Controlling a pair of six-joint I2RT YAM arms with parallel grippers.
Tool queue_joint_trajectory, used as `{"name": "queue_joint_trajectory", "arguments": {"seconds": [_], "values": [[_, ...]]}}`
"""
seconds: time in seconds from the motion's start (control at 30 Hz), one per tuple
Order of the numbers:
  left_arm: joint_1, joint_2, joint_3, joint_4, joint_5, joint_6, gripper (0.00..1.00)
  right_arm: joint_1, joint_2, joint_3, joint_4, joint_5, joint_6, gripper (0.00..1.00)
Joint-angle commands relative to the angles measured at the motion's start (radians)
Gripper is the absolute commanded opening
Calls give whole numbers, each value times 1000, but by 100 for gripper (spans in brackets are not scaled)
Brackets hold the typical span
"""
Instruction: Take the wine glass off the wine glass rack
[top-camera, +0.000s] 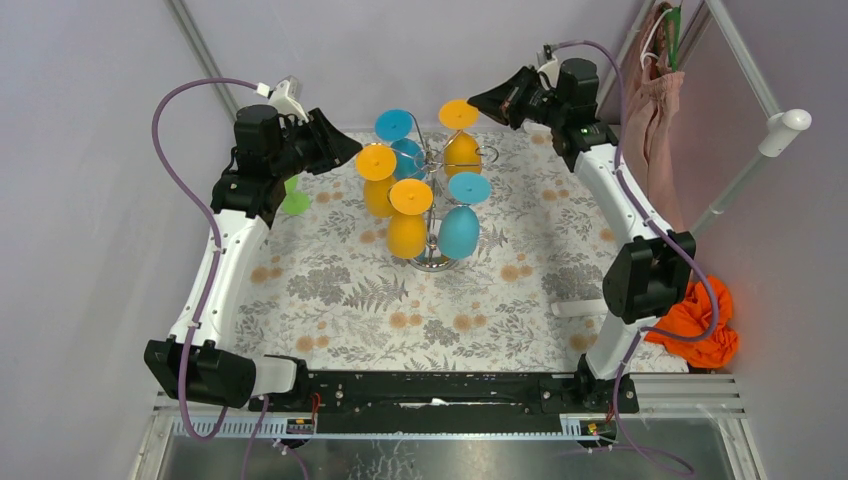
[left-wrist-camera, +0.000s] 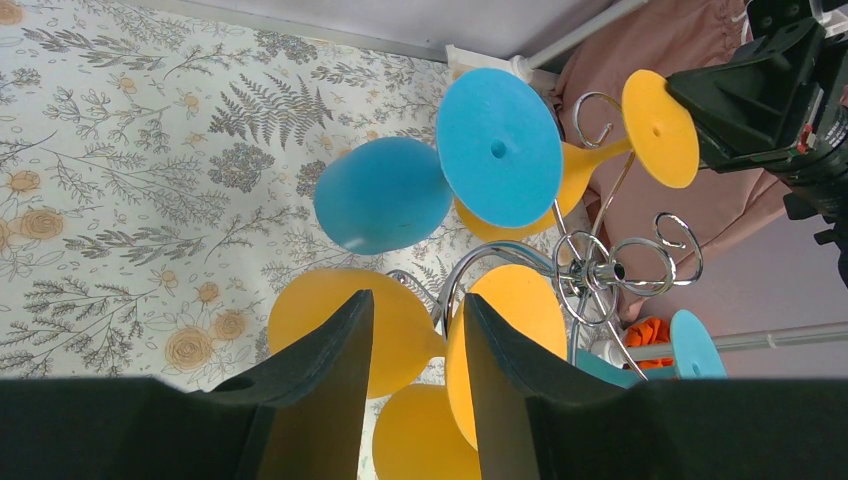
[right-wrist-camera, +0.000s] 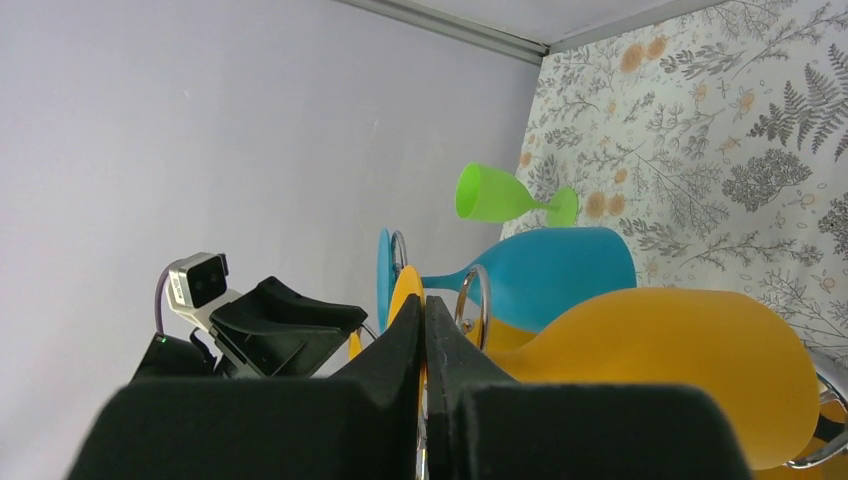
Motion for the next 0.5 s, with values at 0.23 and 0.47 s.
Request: {"name": "queue_joint_trajectory", "arguments": {"seconds": [0.23,0.47], "values": [[0,-32,6,26,-3,4,47,101,9,88,-11,-41,-32,0],[0,-43,10,9,-21,19,47,105,63,165,-43,-7,-42,0]]}}
